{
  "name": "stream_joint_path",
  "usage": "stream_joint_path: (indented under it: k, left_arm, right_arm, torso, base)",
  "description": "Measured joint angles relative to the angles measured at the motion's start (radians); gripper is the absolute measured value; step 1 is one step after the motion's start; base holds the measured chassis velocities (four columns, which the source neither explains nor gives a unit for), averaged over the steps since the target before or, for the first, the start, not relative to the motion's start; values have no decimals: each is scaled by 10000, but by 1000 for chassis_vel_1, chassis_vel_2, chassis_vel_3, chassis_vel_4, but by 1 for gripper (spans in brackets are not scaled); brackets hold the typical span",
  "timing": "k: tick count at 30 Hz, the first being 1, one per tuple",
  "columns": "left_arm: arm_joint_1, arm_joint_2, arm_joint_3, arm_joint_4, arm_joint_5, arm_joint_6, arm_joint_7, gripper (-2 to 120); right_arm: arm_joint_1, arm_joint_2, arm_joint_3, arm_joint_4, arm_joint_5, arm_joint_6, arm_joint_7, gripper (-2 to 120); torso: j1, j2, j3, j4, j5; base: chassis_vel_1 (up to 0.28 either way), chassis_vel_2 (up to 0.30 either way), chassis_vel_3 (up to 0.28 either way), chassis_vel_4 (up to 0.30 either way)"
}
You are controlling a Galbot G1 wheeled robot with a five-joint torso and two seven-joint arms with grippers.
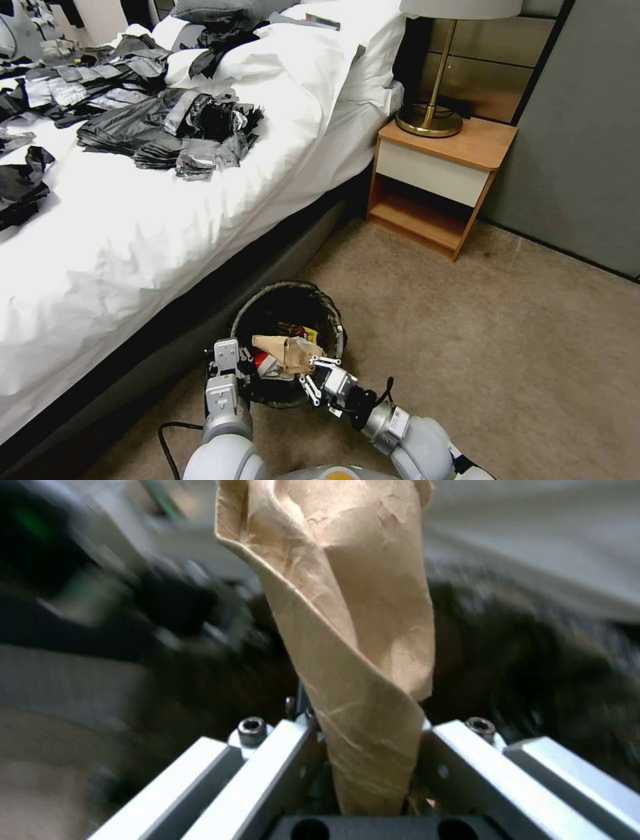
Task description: Pick up the trash bin, then pick up the garbage from the floor and place it into the trash bin.
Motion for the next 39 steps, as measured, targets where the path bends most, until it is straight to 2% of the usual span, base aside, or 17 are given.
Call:
stream_joint_path:
  k: [5,8,10,13,18,19,21,22,25,26,28,32,39]
  left_arm:
    - [64,-30,122,-51,63,2,22,0]
    - [95,-44,162,-80,104,0,26,0]
    - [139,-60,198,-102,148,-9,26,0]
    - [155,-60,198,-131,153,-14,26,0]
    - [230,-51,204,-179,209,-45,25,0]
    - [230,-51,204,-179,209,-45,25,0]
    - [290,-54,273,-174,276,-72,23,0]
    - [290,-54,273,-174,276,-72,23,0]
    - [290,-93,368,-73,348,-101,35,0]
    - [290,-93,368,-73,348,-101,35,0]
    - [268,-104,410,-41,369,-102,43,0]
    - [249,-116,449,-34,389,-101,44,0]
    - [286,-125,465,-72,418,-102,51,0]
  right_arm:
    - [199,103,114,-396,-27,-140,193,1]
    - [278,128,125,-481,-59,-199,254,7]
    - [392,187,123,-538,-89,-273,342,21]
    - [431,196,115,-533,-89,-321,367,27]
    - [589,196,111,-472,-79,-412,423,50]
    - [589,196,111,-472,-79,-412,423,50]
    - [607,192,116,-411,-73,-437,449,61]
    - [607,192,116,-411,-73,-437,449,61]
    - [476,160,118,-216,-75,-534,617,77]
    - [476,160,118,-216,-75,-534,617,77]
    - [360,133,118,-119,-89,-545,653,86]
    - [232,98,157,-76,-139,-502,652,98]
    - [158,-8,187,68,-232,-458,593,100]
  torso:
    - [1,0,0,0,-1]
    - [0,0,0,-1,0]
    - [0,0,0,0,0]
    - [0,0,0,-1,0]
    - [0,0,0,0,0]
    - [0,0,0,0,0]
    - [0,0,0,0,0]
    - [0,0,0,0,0]
    - [0,0,1,0,0]
    - [0,0,1,0,0]
    - [0,0,0,-1,0]
    - [1,0,0,-1,0]
    - [0,0,0,0,0]
  base:
    - [0,0,0,0]
    - [0,0,0,0]
    - [0,0,0,0]
    - [0,0,0,0]
    - [0,0,0,0]
    - [0,0,0,0]
    - [0,0,0,0]
    - [0,0,0,0]
    - [0,0,0,0]
    - [0,0,0,0]
    - [0,0,0,0]
    - [0,0,0,0]
    - [0,0,0,0]
